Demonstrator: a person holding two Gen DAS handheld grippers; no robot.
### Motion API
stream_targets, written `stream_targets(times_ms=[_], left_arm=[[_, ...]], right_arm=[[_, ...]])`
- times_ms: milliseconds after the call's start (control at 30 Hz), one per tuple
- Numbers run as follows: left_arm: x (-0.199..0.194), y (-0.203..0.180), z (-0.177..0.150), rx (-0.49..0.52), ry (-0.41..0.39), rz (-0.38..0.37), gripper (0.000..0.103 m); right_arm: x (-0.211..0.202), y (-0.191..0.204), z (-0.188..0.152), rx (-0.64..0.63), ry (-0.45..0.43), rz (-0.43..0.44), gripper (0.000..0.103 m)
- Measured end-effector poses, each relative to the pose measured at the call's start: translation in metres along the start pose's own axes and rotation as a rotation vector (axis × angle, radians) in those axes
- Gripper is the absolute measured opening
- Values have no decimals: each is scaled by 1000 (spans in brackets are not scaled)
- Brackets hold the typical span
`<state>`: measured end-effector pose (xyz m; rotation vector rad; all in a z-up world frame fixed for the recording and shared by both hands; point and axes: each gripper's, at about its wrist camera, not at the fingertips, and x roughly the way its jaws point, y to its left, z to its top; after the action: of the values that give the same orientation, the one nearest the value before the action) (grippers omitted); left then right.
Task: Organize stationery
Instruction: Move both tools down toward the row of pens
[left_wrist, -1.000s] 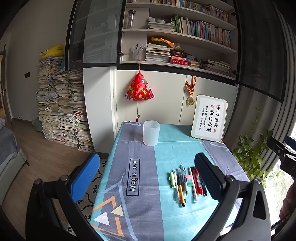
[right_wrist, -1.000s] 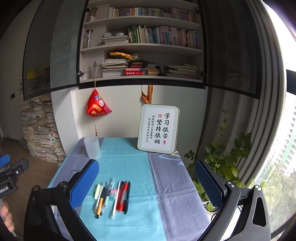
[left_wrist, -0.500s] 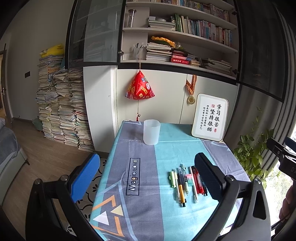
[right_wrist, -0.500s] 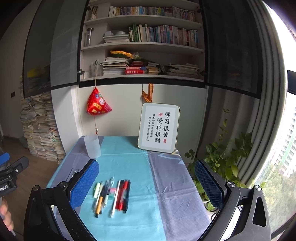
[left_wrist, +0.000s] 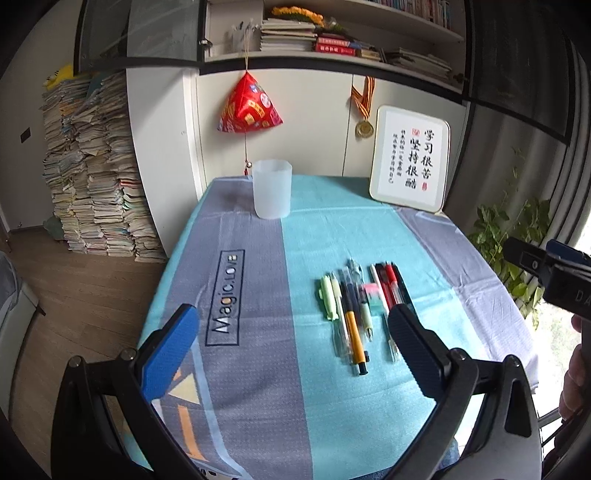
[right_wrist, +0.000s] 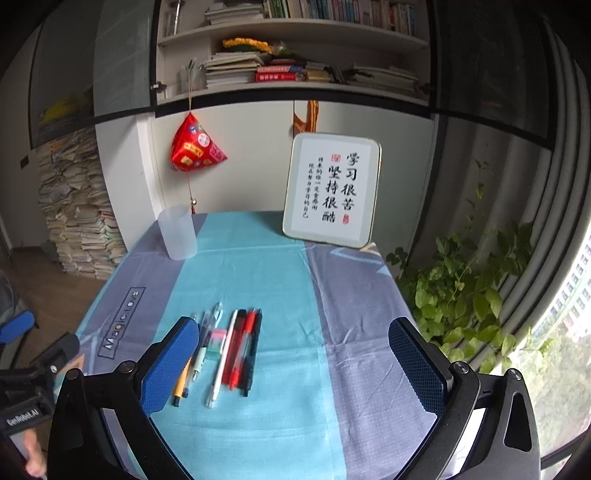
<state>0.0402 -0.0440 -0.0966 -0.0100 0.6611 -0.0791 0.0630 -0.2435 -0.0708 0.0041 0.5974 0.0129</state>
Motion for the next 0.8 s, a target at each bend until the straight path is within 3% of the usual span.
stream_targets(times_ms=[467,800], left_arm=[[80,-10,-24,20,152,32,96],[108,-20,-27,51,188,64,97]], right_arm=[[50,-15,-6,29,60,-11,103],[67,-20,-8,37,68,-9,103]])
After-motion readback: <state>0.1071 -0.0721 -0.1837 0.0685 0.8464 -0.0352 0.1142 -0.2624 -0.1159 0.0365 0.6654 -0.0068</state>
